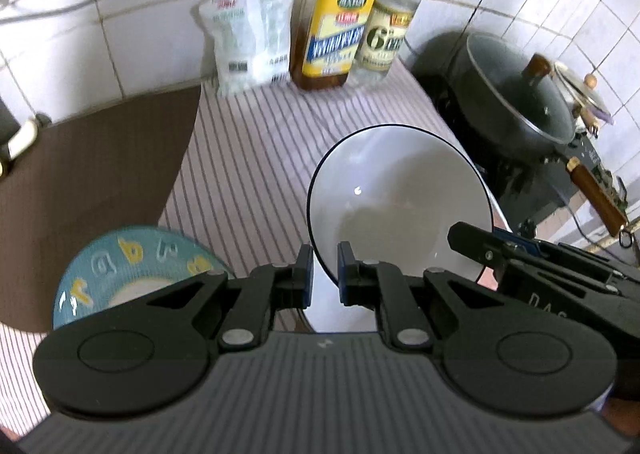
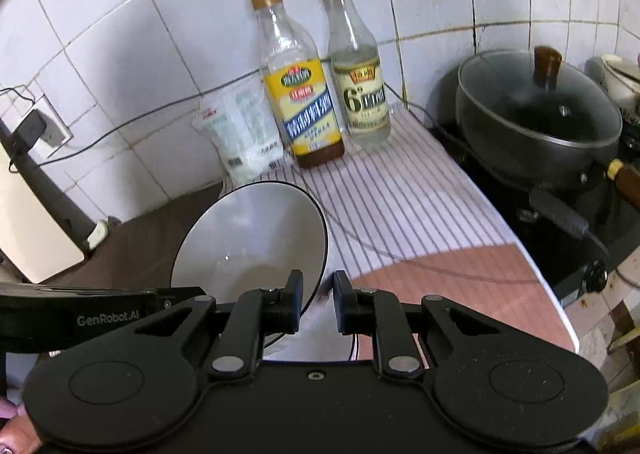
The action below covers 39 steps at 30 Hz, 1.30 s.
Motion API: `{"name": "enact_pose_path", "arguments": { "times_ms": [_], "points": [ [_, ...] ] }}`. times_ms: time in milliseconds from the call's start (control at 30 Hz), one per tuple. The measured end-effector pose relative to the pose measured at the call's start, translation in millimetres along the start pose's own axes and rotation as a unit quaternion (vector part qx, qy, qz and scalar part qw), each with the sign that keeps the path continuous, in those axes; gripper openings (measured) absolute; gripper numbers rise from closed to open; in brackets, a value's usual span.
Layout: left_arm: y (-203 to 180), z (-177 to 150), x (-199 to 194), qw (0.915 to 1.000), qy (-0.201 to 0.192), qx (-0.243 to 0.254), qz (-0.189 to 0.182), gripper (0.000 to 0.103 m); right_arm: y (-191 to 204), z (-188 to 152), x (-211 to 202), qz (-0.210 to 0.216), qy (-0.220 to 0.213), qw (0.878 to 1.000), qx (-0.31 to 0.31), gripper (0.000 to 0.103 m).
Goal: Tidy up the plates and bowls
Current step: 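Carry the third bowl onto the bowl stack and open the left gripper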
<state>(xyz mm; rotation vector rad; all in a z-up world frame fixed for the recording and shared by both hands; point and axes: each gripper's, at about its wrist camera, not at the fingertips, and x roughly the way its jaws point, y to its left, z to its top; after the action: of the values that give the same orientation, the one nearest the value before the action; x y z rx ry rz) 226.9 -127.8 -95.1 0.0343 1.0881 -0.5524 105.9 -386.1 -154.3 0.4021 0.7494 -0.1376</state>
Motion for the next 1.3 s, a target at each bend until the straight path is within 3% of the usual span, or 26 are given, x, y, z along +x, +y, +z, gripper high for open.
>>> {"name": "enact_pose_path", "arguments": {
  "times_ms": [300,667,1133,1300],
  "points": [
    [-3,-19,13,0.9991,0.040,0.007,0.016,0.010,2,-25,6,-0.011,0.020,0.999,-0.039,0.020],
    [-9,-18,27,0.9952,0.086,0.028,0.037,0.011,9,-25,16,-0.035,0.045,0.995,-0.082,0.020],
    [-10,-16,37,0.9935,0.099,0.034,0.045,0.013,25,-34,25,-0.073,0.025,0.984,-0.161,0.020],
    [-8,-20,36,0.9948,0.090,0.021,0.041,0.014,30,-42,27,-0.080,0.010,0.976,-0.201,0.024]
  ]
}}
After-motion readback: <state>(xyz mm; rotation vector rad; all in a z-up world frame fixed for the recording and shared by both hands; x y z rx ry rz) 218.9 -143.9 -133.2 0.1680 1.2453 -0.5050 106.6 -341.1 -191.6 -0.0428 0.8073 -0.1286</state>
